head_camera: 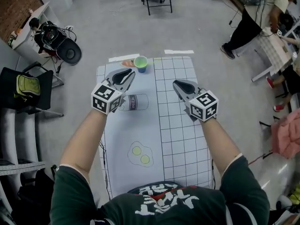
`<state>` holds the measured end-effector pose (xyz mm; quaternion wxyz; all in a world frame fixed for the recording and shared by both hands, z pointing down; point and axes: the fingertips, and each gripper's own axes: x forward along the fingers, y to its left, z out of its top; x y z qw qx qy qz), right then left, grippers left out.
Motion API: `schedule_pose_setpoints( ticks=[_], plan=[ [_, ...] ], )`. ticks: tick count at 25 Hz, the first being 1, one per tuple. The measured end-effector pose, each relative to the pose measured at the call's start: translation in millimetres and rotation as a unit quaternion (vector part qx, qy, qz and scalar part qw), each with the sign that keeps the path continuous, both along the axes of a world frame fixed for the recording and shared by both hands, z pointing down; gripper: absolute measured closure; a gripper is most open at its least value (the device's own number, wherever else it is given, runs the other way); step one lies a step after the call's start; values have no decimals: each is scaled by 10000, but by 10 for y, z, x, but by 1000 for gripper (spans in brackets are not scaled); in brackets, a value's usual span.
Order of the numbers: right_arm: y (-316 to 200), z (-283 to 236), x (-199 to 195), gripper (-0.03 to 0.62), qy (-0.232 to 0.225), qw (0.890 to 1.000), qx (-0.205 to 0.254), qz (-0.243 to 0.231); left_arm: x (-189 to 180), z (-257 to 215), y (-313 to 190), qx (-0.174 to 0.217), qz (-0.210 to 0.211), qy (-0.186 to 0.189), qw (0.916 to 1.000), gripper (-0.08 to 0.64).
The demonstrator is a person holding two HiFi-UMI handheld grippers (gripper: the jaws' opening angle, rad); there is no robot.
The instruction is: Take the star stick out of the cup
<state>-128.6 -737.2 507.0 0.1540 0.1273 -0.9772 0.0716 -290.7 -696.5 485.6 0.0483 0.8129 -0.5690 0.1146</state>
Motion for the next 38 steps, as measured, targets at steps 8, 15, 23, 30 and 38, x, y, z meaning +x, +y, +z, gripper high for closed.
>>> schedule_pose_setpoints(
  ticks=[8, 15, 23, 30, 38],
  plan=[
    [-213, 538, -305, 557, 53, 9998, -157, -139, 20, 514, -671, -155, 396, -886, 9952, 445],
    [-239, 801, -476, 557, -77, 9990, -360, -258, 213, 904, -971, -207, 681, -1516, 9859, 445],
    [-195, 1022, -489, 557, 1, 9985, -429, -347, 249, 1116, -1168, -153, 562, -1882, 9804, 445],
    [-174, 1115, -457, 557, 40, 9982, -486, -350, 241, 1068, -1204, 121, 487, -1945, 9796, 539],
    [-148, 1063, -460, 557, 35, 9984, -443, -346, 223, 902, -1196, 320, 441, -1682, 9842, 549]
  ],
)
